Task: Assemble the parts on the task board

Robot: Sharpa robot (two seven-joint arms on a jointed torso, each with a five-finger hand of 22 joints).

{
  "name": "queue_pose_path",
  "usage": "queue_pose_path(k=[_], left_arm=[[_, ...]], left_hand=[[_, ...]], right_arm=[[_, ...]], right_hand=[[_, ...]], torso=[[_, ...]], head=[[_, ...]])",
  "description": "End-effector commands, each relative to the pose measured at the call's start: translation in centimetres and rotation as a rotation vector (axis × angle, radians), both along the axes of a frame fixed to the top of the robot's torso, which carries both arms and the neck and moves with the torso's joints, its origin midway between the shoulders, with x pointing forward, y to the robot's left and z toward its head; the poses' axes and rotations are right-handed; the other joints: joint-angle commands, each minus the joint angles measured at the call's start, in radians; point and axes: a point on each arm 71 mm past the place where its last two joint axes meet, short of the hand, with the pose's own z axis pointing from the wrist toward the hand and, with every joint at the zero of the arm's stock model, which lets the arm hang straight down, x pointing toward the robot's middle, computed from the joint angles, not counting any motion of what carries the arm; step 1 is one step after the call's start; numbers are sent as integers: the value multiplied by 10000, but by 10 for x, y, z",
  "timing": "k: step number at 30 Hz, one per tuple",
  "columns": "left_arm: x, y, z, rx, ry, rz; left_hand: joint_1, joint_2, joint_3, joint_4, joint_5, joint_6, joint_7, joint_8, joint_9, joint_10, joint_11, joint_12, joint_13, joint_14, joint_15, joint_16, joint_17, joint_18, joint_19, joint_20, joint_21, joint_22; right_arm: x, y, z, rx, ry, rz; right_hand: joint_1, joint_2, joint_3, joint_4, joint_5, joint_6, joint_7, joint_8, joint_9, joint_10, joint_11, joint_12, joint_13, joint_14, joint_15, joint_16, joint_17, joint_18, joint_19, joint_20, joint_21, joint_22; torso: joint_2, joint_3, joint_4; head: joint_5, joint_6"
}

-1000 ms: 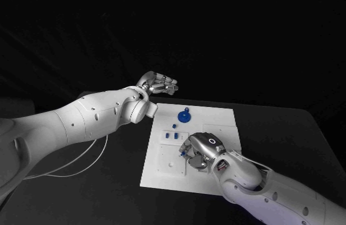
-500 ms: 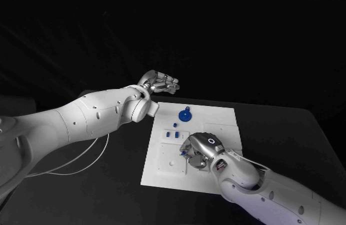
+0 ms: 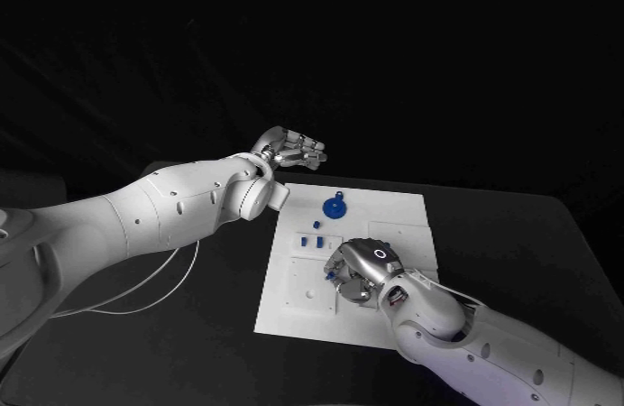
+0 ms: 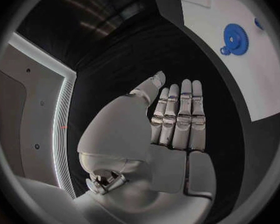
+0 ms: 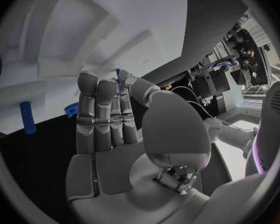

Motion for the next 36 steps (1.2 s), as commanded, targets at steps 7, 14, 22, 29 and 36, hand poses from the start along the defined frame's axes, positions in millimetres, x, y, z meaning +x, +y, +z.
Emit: queue_pose_path(k=[7, 14, 22, 29, 36], left_arm=[[-1, -5, 0, -85, 60, -263], [-1, -5, -1, -78, 101, -274], [-1, -5, -1, -71, 150, -287], [-1, -6, -1, -71, 206, -335], [-1, -6, -2, -63, 237, -353]], left_hand=[[-72, 38, -5, 61, 0, -77, -17, -13, 5, -57, 14, -15, -1, -73, -2, -30, 16, -74, -7, 60, -31, -9], [-72, 38, -5, 61, 0, -77, -17, -13, 5, -57, 14, -15, -1, -73, -2, -30, 16, -74, -7, 60, -31, -9], [-73, 43, -13, 67, -16, -94, -15, -13, 5, -78, 21, -18, -1, -90, 5, -32, 15, -76, 2, 65, -31, -87], [-77, 47, -27, 83, -22, -100, -12, -11, 6, -87, 24, -16, -1, -100, 9, -30, 17, -75, 12, 70, -30, -171], [-71, 46, -33, 92, -33, -107, -13, -11, 6, -94, 24, -15, 0, -112, 12, -31, 17, -75, 19, 74, -31, -232]], right_arm=[[-2, 3, -5, -225, 81, 78], [-3, 4, -6, -310, 172, 161], [-3, 5, -8, -439, 280, 173], [-3, 8, -10, -493, 273, 20], [-1, 8, -11, -536, 335, -99]], right_hand=[[-24, 91, 42, -14, 42, 41, 3, 43, 14, 24, 12, 28, 10, 55, -1, -75, 16, 143, 376, -36, 5, -20], [-28, 99, 33, -20, 42, 37, 4, 43, 16, 18, 13, 27, 10, 49, 0, -81, 19, 150, 369, -33, -11, -28], [-38, 110, 22, -17, 49, 27, 8, 42, 16, 10, 15, 28, 10, 44, 3, -84, 22, 158, 364, -31, -43, -36], [-64, 115, 32, 7, 71, 9, 14, 42, 17, -11, 20, 28, 11, 29, 11, -89, 21, 160, 360, -20, -67, -44], [-84, 111, 41, 85, 71, -89, 46, 38, 11, -117, 48, 23, 6, 9, 29, -99, 7, 179, 350, -2, -170, -83]], torso=[[0, -3, -2], [-1, -7, 1], [0, -10, -12], [-1, -3, 4], [-4, -14, -8]], head=[[-7, -22], [-4, -45], [-6, -64], [-29, -57], [-34, -74]])
